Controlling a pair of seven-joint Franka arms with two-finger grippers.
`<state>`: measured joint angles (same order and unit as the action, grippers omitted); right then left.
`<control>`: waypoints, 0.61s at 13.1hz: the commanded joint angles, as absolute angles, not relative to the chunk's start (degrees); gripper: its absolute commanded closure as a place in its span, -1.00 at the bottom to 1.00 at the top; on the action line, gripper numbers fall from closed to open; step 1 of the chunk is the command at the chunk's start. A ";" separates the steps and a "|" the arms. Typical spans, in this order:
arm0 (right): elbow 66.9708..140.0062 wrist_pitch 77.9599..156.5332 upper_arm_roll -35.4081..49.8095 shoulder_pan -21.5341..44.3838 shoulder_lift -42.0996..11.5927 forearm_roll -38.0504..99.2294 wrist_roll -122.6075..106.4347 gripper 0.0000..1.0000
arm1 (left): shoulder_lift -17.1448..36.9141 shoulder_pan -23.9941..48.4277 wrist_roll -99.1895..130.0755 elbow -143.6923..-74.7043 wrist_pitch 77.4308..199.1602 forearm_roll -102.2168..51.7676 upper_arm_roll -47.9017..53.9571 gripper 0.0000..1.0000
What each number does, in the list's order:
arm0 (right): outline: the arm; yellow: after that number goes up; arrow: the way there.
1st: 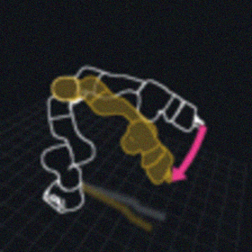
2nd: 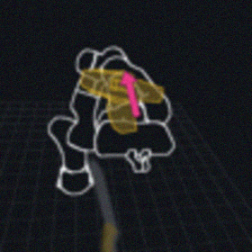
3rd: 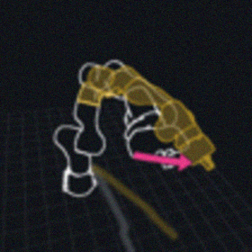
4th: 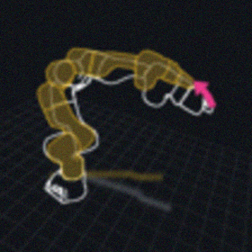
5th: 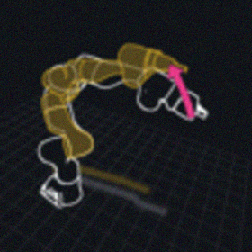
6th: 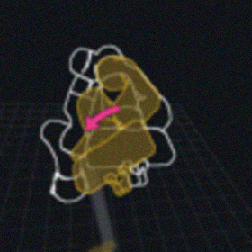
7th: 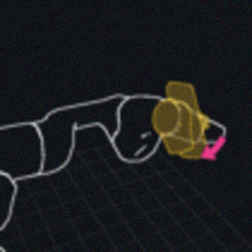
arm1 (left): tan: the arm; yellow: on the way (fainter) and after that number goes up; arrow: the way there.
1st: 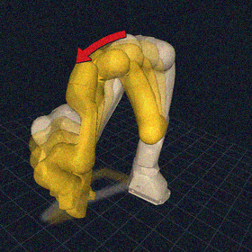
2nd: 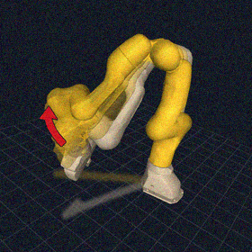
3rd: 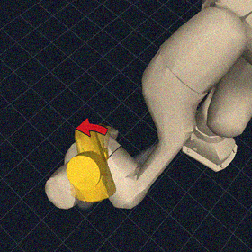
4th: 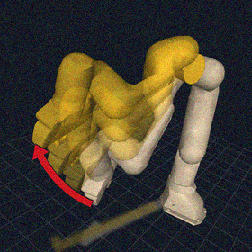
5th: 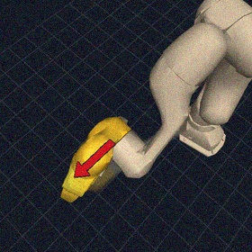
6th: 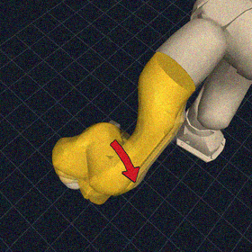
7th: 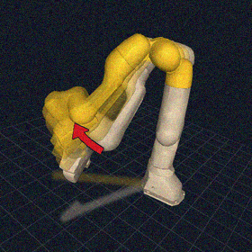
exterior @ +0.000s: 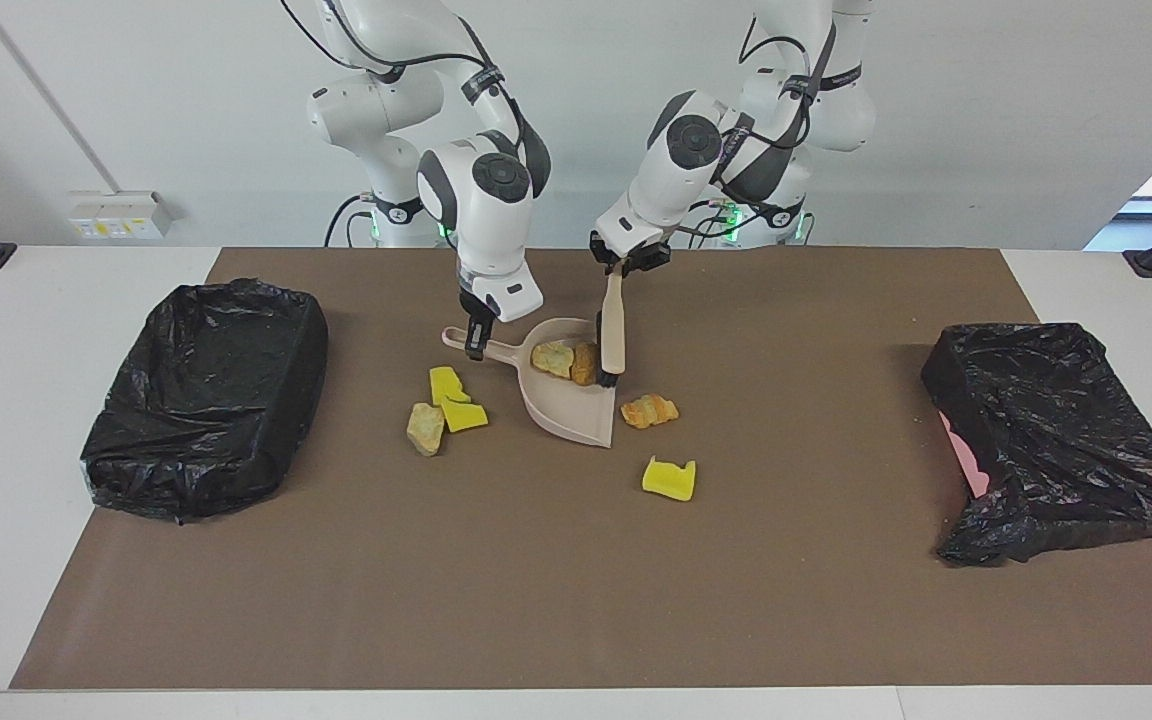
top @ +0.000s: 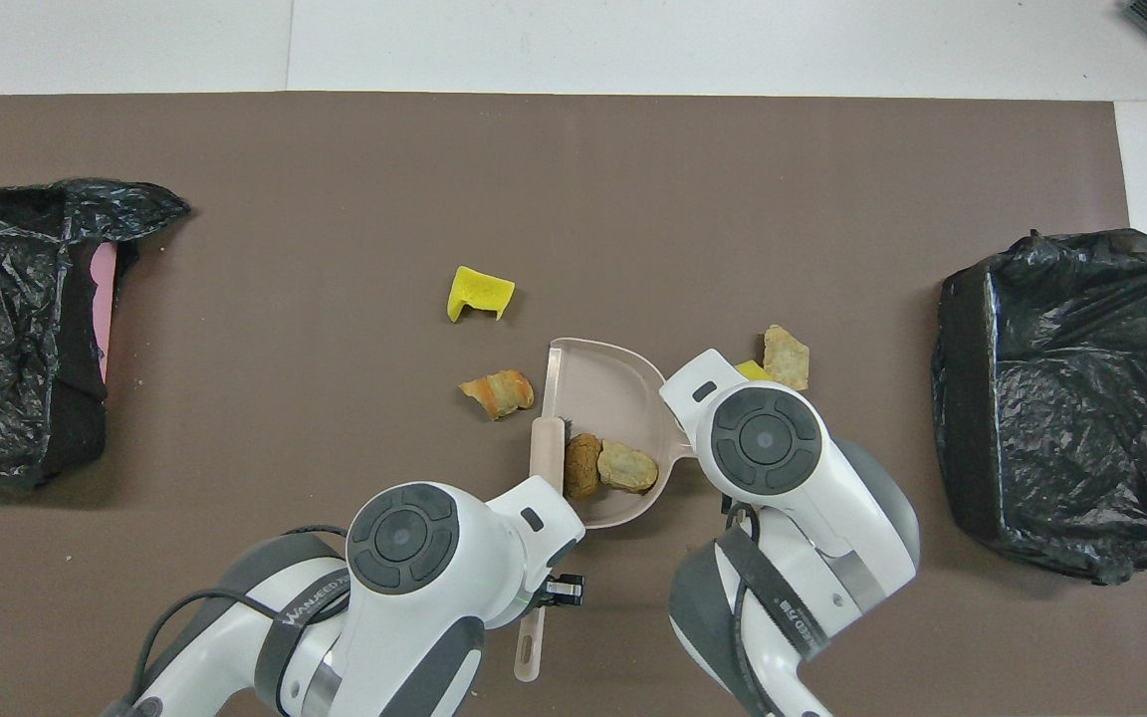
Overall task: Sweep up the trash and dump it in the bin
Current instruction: 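Sweep the tan chunks into the dustpan with the left gripper's brush, then sweep the remaining chunks and sponge into the dustpan with the brush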
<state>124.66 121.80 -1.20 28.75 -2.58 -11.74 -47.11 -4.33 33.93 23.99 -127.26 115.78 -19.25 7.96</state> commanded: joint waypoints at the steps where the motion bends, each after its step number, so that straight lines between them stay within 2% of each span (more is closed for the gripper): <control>1: 125.42 122.79 -0.88 28.56 -2.64 -13.01 -43.26 1.00 | -1.68 29.99 24.00 -122.35 111.88 -9.10 7.74 1.00; 4: 126.55 122.52 -0.88 28.65 -2.03 -12.66 -38.35 1.00 | 2.44 23.23 17.79 -117.53 113.20 -1.35 7.73 1.00; 8: 127.44 122.52 -0.88 29.70 -1.41 -12.39 -32.26 1.00 | 7.19 17.68 4.25 -112.08 115.04 9.64 7.73 1.00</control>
